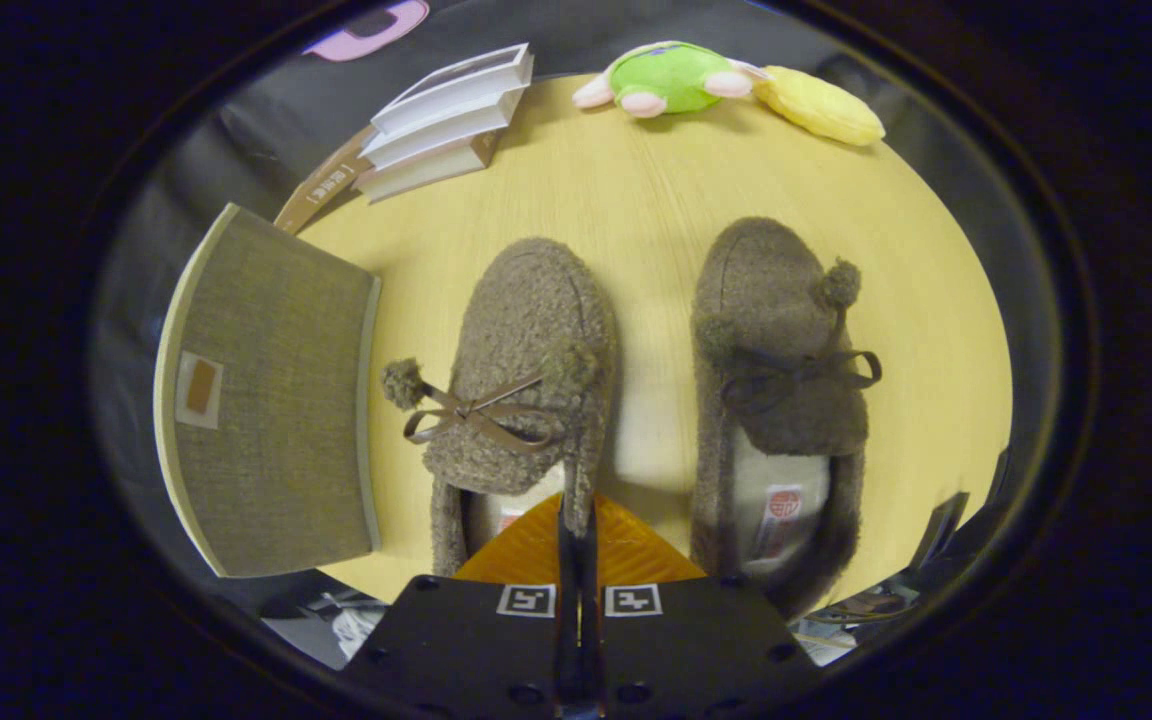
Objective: Open the storage box then place both shoes into the box .Put the left shoe in first, then the right shoe, with the right side of both shoes facing outward in a uniform manner.
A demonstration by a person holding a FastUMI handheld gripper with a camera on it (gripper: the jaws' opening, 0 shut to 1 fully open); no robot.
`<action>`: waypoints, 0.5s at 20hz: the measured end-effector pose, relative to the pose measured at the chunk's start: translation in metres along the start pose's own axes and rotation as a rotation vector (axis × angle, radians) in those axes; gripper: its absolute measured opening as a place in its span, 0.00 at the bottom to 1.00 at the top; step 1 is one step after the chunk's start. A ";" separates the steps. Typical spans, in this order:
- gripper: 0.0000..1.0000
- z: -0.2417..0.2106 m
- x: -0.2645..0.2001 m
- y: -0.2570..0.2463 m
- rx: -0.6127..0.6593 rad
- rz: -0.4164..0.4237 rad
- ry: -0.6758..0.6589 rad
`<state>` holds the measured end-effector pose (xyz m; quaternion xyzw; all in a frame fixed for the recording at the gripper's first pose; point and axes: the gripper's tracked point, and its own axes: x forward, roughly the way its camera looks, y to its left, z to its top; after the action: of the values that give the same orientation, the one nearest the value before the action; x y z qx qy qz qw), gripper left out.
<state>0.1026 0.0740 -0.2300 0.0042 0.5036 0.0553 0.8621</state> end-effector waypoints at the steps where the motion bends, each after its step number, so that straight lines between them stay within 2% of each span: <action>1: 0.04 0.003 -0.003 0.007 0.030 0.037 -0.010; 5: 0.04 0.009 -0.028 0.021 0.117 0.139 -0.032; 10: 0.04 0.026 -0.087 0.044 0.218 0.282 -0.078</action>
<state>0.0791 0.1108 -0.1385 0.1705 0.4670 0.1207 0.8592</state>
